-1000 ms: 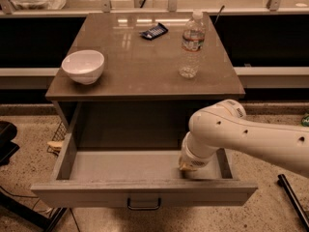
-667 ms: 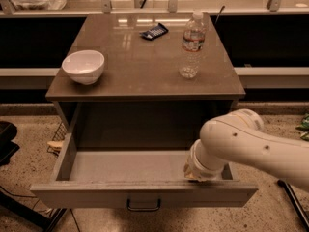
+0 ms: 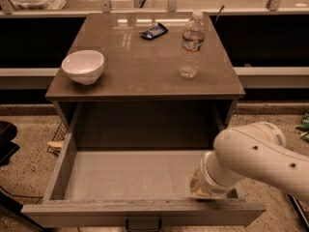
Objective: Open top drawer
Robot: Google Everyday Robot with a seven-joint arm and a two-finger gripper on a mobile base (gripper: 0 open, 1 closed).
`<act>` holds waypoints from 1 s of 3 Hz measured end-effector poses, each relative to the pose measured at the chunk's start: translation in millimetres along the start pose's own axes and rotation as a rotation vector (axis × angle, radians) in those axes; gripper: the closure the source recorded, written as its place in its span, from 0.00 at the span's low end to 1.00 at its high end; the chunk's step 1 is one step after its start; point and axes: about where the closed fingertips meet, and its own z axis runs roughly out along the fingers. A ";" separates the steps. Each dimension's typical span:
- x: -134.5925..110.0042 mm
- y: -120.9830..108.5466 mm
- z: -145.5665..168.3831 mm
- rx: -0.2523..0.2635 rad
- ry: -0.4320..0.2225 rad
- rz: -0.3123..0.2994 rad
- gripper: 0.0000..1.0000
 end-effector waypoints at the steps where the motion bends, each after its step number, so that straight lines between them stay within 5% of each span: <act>1: 1.6 6.8 -4.2 -0.006 -0.026 -0.027 0.53; 3: 1.5 8.3 -5.0 -0.006 -0.026 -0.025 0.07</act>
Offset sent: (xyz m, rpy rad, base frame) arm -0.0087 -0.0025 0.0034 0.0293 0.0003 0.0207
